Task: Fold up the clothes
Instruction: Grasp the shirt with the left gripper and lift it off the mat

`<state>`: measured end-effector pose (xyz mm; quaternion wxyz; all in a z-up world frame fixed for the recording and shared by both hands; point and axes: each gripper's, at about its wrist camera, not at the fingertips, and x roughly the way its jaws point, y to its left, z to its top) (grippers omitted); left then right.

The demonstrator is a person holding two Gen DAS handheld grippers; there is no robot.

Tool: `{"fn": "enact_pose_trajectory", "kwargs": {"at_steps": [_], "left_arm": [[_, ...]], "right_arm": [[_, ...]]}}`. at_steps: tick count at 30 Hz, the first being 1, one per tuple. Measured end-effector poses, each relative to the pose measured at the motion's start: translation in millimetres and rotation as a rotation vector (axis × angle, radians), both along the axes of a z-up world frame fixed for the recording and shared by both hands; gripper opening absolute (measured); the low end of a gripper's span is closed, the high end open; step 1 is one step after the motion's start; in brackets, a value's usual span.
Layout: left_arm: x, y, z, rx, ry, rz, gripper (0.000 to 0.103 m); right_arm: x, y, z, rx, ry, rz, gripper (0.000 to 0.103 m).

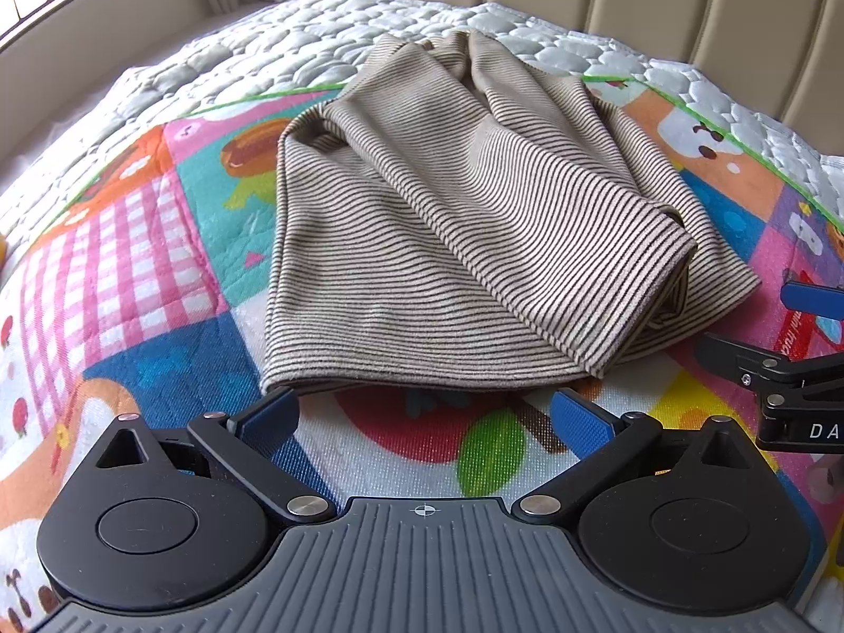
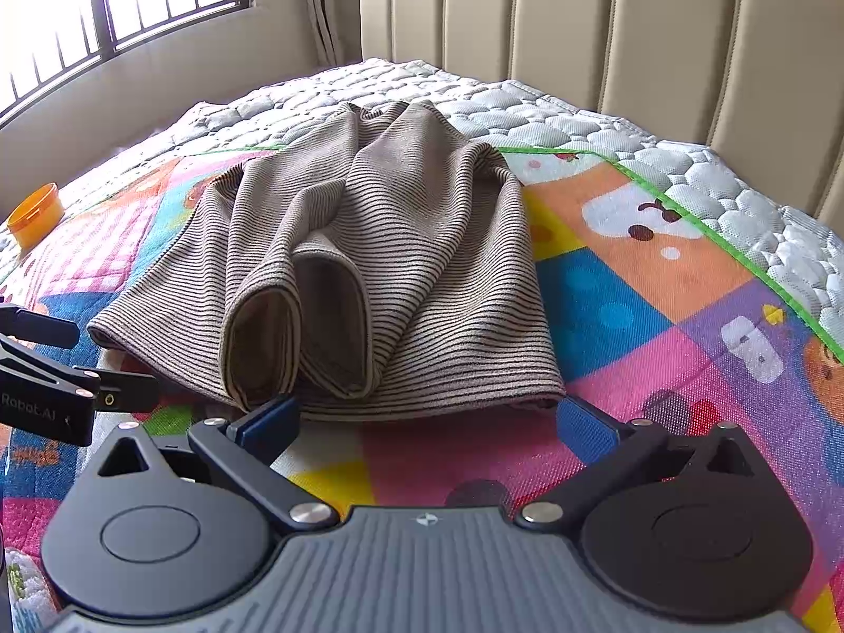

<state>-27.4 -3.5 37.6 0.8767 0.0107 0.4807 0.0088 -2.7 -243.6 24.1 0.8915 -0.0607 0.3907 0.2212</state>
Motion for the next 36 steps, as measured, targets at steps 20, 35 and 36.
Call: {"fn": "enact_pose_trajectory", "kwargs": {"at_steps": [20, 35, 36], "left_arm": [[143.0, 45.7, 55.4, -0.29, -0.027, -0.163, 0.103], [195.3, 91.2, -29.3, -0.703, 0.152, -0.111, 0.086], [198.6, 86.3, -32.3, -0.72, 0.17, -0.134, 0.086]], "right_arm": [[157.0, 19.7, 77.9, 0.146, 0.02, 0.026, 0.103], [191.9, -5.5, -23.6, 0.353, 0.352, -0.155, 0.103], [190.2, -6.4, -30.3, 0.351, 0.356, -0.159, 0.103]]}}
